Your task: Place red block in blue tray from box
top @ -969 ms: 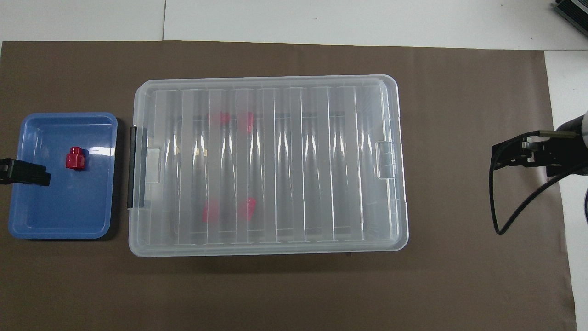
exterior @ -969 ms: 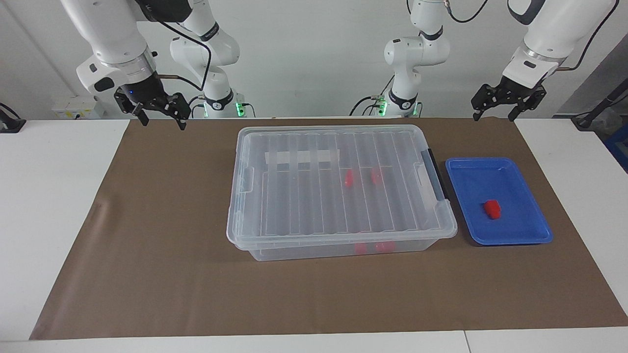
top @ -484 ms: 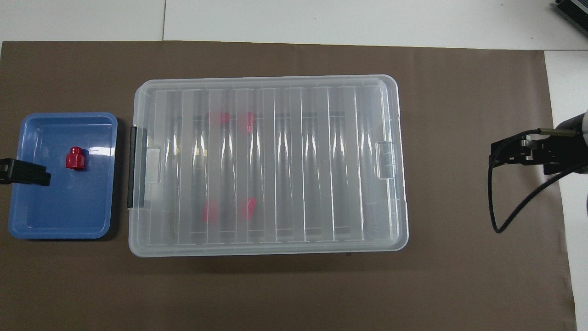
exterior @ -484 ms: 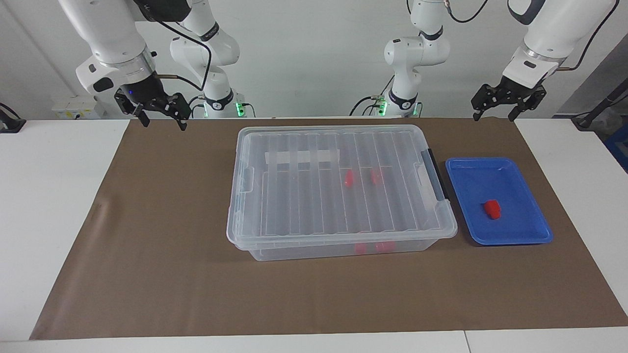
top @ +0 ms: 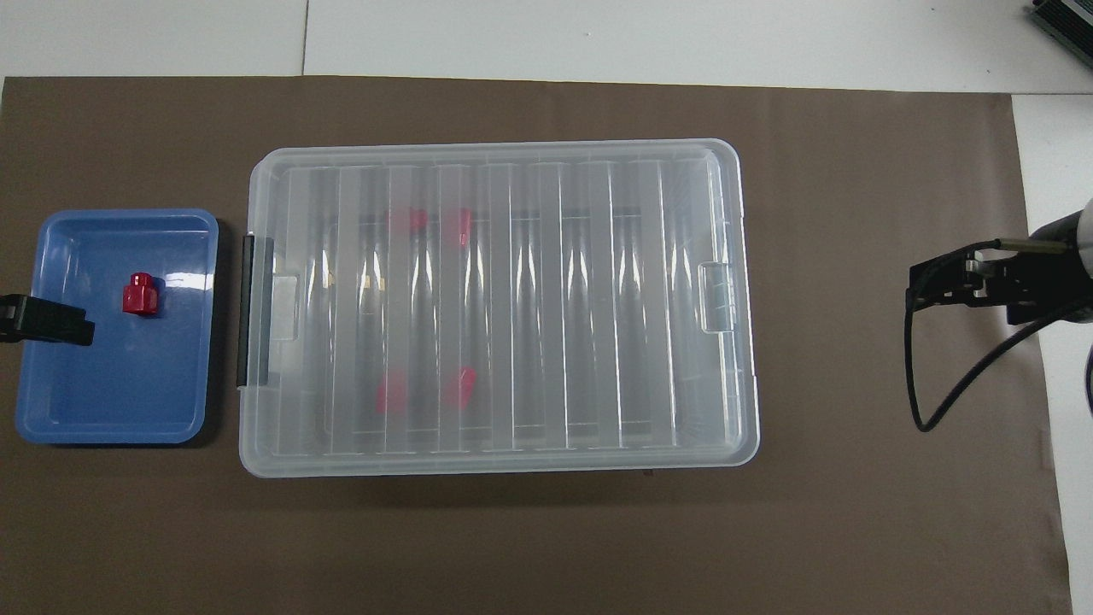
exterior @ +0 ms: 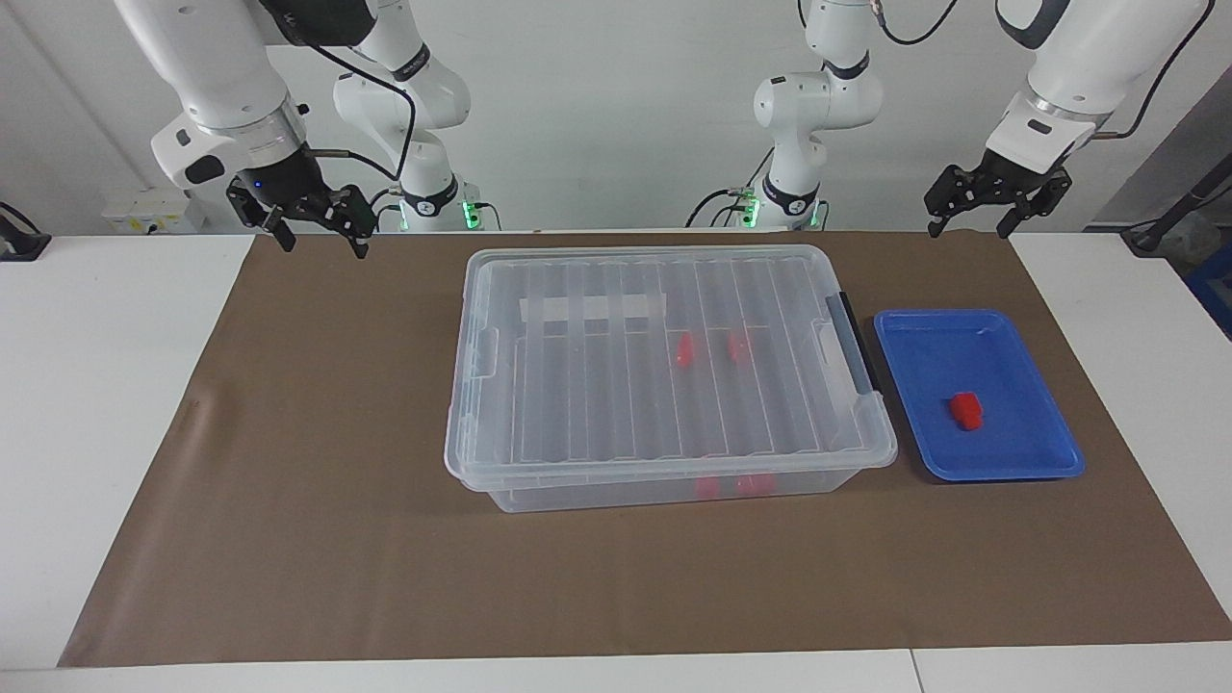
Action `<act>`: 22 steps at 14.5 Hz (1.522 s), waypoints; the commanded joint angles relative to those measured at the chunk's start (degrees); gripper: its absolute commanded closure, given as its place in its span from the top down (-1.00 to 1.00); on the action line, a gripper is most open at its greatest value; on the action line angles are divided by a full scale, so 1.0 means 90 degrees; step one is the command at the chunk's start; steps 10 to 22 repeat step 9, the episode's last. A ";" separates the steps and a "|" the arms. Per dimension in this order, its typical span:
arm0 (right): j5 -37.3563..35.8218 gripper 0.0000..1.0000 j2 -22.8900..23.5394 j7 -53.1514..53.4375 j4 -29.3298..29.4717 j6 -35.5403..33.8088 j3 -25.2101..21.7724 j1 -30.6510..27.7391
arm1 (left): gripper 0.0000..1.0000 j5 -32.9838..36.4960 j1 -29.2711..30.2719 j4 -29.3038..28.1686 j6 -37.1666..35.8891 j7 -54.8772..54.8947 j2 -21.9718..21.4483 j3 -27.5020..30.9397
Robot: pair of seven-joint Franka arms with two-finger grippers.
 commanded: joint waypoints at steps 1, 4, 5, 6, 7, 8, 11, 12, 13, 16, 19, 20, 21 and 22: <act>0.0031 1.00 -0.0023 0.0028 -0.0106 0.0141 0.0038 -0.0073 | 1.00 0.0102 0.0031 0.0013 -0.0060 -0.0046 -0.0014 -0.0030; -0.0086 1.00 -0.0062 -0.0255 -0.0155 0.0238 0.0038 -0.0054 | 1.00 0.0112 0.0031 0.0013 -0.0060 -0.0046 -0.0014 -0.0030; -0.0076 1.00 -0.0062 -0.0217 -0.0155 0.0239 0.0038 -0.0054 | 1.00 0.0112 0.0031 0.0013 -0.0060 -0.0046 -0.0014 -0.0030; -0.0076 1.00 -0.0062 -0.0197 -0.0155 0.0239 0.0038 -0.0054 | 1.00 0.0112 0.0031 0.0013 -0.0060 -0.0046 -0.0014 -0.0030; -0.0076 1.00 -0.0062 -0.0197 -0.0155 0.0229 0.0038 -0.0054 | 1.00 0.0102 0.0031 0.0013 -0.0060 -0.0046 -0.0014 -0.0030; -0.0076 1.00 -0.0062 -0.0197 -0.0165 0.0239 0.0038 -0.0054 | 1.00 0.0102 0.0041 0.0013 -0.0051 -0.0046 -0.0014 -0.0030; -0.0076 1.00 -0.0062 -0.0197 -0.0165 0.0239 0.0038 -0.0054 | 1.00 0.0102 0.0031 0.0013 -0.0060 -0.0046 -0.0014 -0.0030; -0.0076 1.00 -0.0062 -0.0197 -0.0165 0.0239 0.0038 -0.0054 | 1.00 0.0102 0.0031 0.0013 -0.0060 -0.0046 -0.0014 -0.0030; -0.0076 1.00 -0.0062 -0.0197 -0.0165 0.0239 0.0038 -0.0054 | 1.00 0.0102 0.0031 0.0013 -0.0060 -0.0046 -0.0014 -0.0030; -0.0076 1.00 -0.0062 -0.0197 -0.0165 0.0239 0.0038 -0.0054 | 1.00 0.0102 0.0031 0.0013 -0.0060 -0.0046 -0.0014 -0.0030; -0.0076 1.00 -0.0062 -0.0197 -0.0165 0.0239 0.0038 -0.0054 | 1.00 0.0102 0.0031 0.0013 -0.0060 -0.0046 -0.0014 -0.0030; -0.0076 1.00 -0.0062 -0.0197 -0.0165 0.0239 0.0038 -0.0054 | 1.00 0.0102 0.0031 0.0013 -0.0060 -0.0046 -0.0014 -0.0030; -0.0076 1.00 -0.0062 -0.0197 -0.0165 0.0239 0.0038 -0.0054 | 1.00 0.0102 0.0031 0.0013 -0.0060 -0.0046 -0.0014 -0.0030; -0.0076 1.00 -0.0062 -0.0197 -0.0165 0.0239 0.0038 -0.0054 | 1.00 0.0102 0.0031 0.0013 -0.0060 -0.0046 -0.0014 -0.0030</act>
